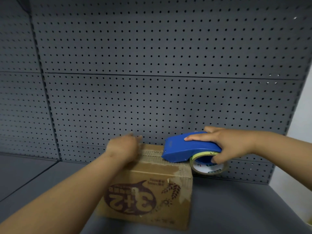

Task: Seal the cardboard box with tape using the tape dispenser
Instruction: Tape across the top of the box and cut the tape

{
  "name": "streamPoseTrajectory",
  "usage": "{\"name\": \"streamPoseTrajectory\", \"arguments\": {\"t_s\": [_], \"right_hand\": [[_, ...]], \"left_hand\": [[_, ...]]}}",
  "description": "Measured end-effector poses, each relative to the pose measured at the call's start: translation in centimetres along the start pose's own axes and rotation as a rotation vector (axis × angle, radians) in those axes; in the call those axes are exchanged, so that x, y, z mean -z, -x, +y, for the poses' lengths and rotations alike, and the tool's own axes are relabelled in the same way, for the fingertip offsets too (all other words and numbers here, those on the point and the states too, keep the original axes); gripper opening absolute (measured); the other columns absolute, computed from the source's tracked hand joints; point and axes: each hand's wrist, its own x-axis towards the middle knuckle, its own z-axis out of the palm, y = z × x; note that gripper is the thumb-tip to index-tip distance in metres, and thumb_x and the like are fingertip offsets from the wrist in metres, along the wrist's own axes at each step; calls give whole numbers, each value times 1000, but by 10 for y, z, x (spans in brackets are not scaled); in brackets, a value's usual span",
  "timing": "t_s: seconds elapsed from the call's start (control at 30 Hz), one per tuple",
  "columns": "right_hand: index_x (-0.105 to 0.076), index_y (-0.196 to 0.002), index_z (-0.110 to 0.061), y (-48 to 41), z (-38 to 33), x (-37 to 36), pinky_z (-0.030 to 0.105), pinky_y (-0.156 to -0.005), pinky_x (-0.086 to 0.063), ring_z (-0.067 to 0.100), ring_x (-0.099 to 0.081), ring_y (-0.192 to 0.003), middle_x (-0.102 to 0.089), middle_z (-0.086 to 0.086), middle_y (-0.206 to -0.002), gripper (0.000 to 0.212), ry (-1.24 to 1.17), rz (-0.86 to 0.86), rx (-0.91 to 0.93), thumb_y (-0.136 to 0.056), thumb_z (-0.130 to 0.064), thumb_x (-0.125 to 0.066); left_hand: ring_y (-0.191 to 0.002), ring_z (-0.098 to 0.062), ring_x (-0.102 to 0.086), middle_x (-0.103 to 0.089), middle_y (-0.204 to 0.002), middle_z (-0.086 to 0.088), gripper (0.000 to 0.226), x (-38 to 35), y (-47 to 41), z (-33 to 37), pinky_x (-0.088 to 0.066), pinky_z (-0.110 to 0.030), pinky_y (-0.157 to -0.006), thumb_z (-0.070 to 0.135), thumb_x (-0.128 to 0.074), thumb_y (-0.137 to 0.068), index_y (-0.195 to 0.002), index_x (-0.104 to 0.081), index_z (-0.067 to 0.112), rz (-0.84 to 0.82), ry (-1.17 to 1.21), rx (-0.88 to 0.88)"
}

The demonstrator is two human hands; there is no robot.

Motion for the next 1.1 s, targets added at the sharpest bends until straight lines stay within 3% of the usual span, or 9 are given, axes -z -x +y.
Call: {"name": "streamPoseTrajectory", "arguments": {"t_s": [0.07, 0.13, 0.2, 0.43, 0.77, 1.0, 1.1], "right_hand": [[-8, -128, -70, 1, 1, -1, 16, -74, -36, 0, -41, -88, -30, -17, -95, 79, -33, -10, 1, -78, -45, -65], [-9, -129, -68, 0, 3, -2, 19, -78, -36, 3, -42, -91, -32, -17, -96, 78, -58, -9, -3, -75, -55, -65], [-12, -130, -67, 0, 3, -3, 21, -80, -37, 4, -43, -92, -34, -16, -97, 77, -92, -6, -10, -75, -56, -64], [-9, -113, -79, 10, 7, -18, 30, -80, -47, 14, -51, -90, -42, -4, -104, 81, -146, 54, -13, -76, -32, -64], [-9, -113, -80, 57, 48, -35, 28, -83, -47, 9, -51, -94, -43, -11, -105, 86, -193, 64, -50, -73, -31, -67], [-8, -116, -79, 104, 79, -47, 28, -86, -47, 8, -50, -103, -43, -13, -124, 86, -180, 53, -121, -68, -37, -66], [-5, -115, -80, 107, 80, -50, 28, -85, -46, 10, -50, -99, -44, -12, -114, 88, -163, 24, -132, -69, -38, -66]], "left_hand": [[-145, -26, -20, -8, -161, 1, 52, -1, -1, 18, -14, -53, -117, 36, -25, -100, -149, -12, 36, -82, 152, -86], [-148, -27, -7, -3, -161, 3, 53, -7, -3, 28, -7, -54, -118, 47, -16, -98, -149, -7, 39, -168, 220, -97], [-148, -28, 0, 2, -161, 4, 56, -17, -6, 31, -6, -55, -117, 54, -12, -95, -148, -3, 41, -222, 195, -91], [-148, -26, 6, 7, -161, 7, 57, -27, -8, 30, -2, -57, -117, 59, -10, -92, -147, 1, 46, -260, 186, -54], [-148, -27, 8, 8, -161, 5, 55, -27, -11, 29, -3, -55, -117, 55, -12, -94, -147, -1, 44, -278, 208, -51], [-148, -27, 8, 7, -161, 3, 56, -26, -12, 31, -3, -52, -118, 54, -13, -95, -148, -1, 42, -282, 188, -44], [-148, -27, 8, 6, -161, 4, 56, -27, -12, 31, -3, -52, -118, 54, -12, -95, -148, -1, 43, -278, 179, -41]]}}
